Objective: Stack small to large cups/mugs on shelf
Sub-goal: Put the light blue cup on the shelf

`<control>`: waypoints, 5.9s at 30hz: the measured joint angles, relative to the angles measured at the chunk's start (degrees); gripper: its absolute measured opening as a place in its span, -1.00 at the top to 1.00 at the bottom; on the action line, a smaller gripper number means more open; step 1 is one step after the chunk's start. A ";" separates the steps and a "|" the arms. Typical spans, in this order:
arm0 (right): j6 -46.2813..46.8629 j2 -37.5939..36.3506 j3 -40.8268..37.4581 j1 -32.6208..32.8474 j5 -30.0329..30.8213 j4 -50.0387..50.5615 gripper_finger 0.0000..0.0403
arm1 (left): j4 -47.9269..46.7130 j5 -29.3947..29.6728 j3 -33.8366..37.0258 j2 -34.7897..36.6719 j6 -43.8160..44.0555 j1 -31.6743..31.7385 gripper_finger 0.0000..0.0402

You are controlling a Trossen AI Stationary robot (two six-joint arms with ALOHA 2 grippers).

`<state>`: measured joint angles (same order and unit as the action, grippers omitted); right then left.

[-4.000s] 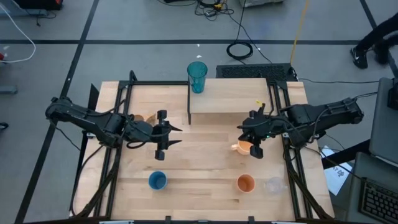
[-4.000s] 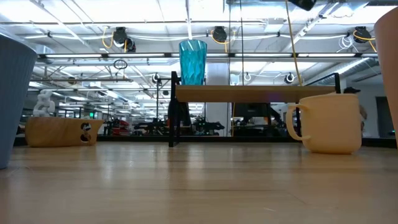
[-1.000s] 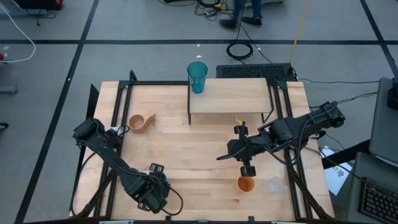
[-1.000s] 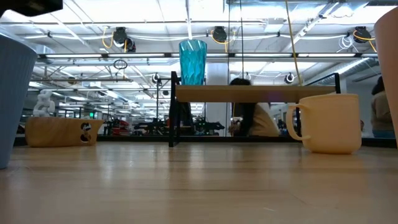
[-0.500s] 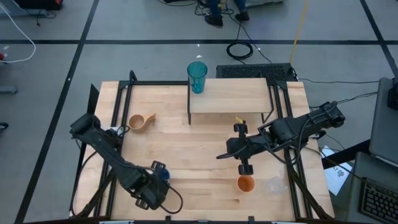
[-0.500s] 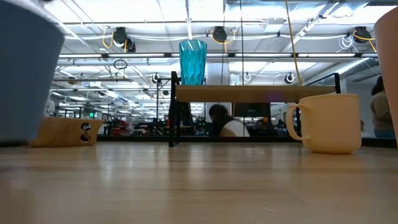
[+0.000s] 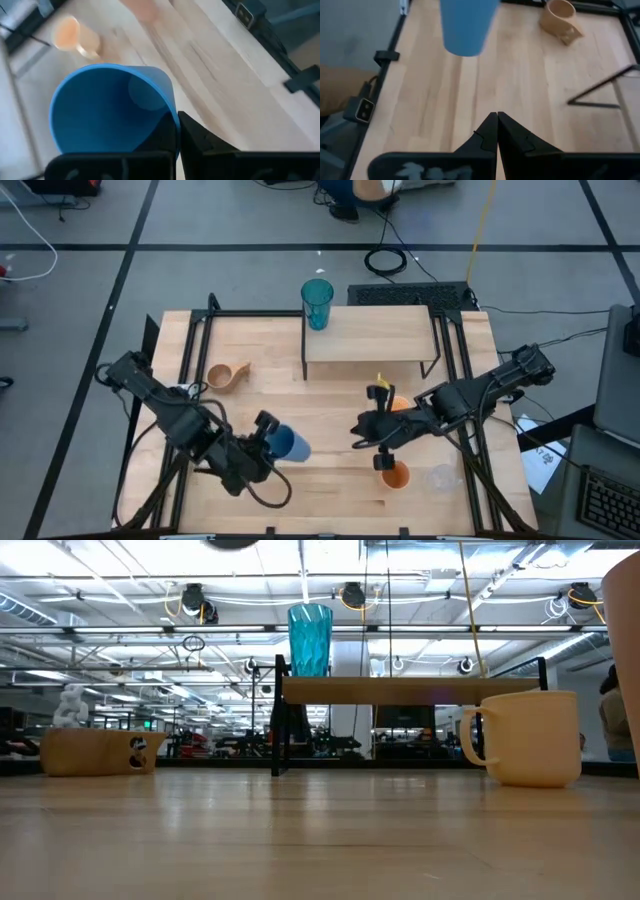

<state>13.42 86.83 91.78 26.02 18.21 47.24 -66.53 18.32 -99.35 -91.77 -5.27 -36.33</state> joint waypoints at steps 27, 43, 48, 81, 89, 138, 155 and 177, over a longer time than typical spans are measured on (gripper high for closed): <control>-7.32 -10.79 -29.27 -1.87 6.28 -44.23 0.25 | 3.19 -5.73 -8.24 -0.04 -27.27 11.43 0.99; -8.32 -16.24 -42.13 -6.56 5.69 -60.72 -0.11 | -2.62 -19.98 -15.32 -0.04 -58.00 23.02 1.00; -8.91 -16.24 -42.13 -6.53 5.56 -60.71 -0.11 | -3.67 -23.69 -15.32 -0.04 -72.04 23.47 1.00; -12.87 -16.04 -41.36 -7.29 14.77 -66.09 -0.97 | -1.90 -8.78 -15.26 -2.65 -29.21 25.29 1.00; -15.70 -16.07 -38.42 -7.92 14.78 -65.53 -0.95 | -2.55 -10.18 -15.27 -7.65 -15.93 27.38 1.00; -11.13 -11.98 -38.24 -15.15 -2.09 -63.53 -0.55 | 3.07 -13.49 -15.25 -8.76 -30.43 26.72 0.93; -11.44 -13.80 -38.26 -15.19 -2.03 -62.24 -0.55 | 13.05 1.15 -15.25 -4.63 -22.75 21.54 -0.10; -13.06 -26.67 -47.42 -14.91 -2.03 -71.53 -0.54 | 37.27 8.11 17.68 13.23 -2.92 24.08 -0.12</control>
<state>0.35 60.15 44.36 11.11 16.19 -24.29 -29.25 26.43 -81.68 -78.53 -8.18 -12.26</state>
